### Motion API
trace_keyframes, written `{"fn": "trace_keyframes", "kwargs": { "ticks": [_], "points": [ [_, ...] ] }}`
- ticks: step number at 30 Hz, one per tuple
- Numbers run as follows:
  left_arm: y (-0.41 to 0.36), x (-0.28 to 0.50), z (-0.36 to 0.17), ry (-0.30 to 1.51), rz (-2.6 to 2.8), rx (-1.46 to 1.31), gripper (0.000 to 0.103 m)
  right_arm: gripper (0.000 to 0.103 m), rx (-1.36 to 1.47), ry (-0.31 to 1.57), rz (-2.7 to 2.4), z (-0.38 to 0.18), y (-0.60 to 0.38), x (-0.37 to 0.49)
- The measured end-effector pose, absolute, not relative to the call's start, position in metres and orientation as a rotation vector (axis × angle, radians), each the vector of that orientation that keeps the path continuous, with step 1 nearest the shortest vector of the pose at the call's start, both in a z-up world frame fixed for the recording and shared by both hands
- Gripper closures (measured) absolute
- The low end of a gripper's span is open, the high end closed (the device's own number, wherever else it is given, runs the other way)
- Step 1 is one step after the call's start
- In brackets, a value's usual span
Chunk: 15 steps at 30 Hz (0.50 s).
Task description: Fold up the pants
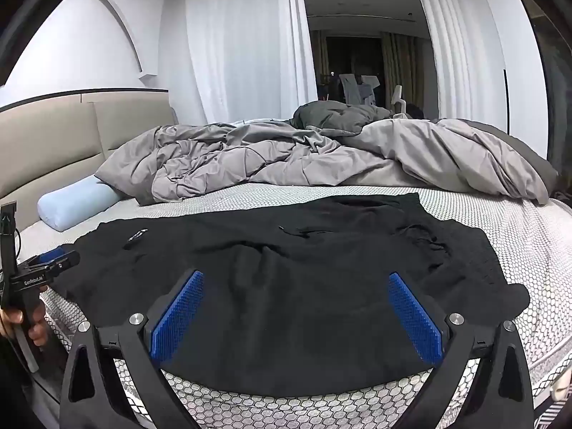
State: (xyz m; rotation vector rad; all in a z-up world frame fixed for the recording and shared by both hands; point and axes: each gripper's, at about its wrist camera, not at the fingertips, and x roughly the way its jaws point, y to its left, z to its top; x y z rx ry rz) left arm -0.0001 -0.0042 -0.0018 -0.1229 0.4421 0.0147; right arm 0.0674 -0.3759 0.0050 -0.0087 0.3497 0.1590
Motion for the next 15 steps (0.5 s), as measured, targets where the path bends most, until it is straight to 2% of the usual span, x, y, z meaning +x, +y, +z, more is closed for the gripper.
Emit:
{"fn": "trace_keyframes", "kwargs": {
  "ticks": [15],
  "points": [
    [-0.0111,-0.0006,0.0017,0.446,0.006,-0.109,0.001,0.0,-0.003,0.35,0.157,0.007,-0.3795,0.0657]
  ]
}}
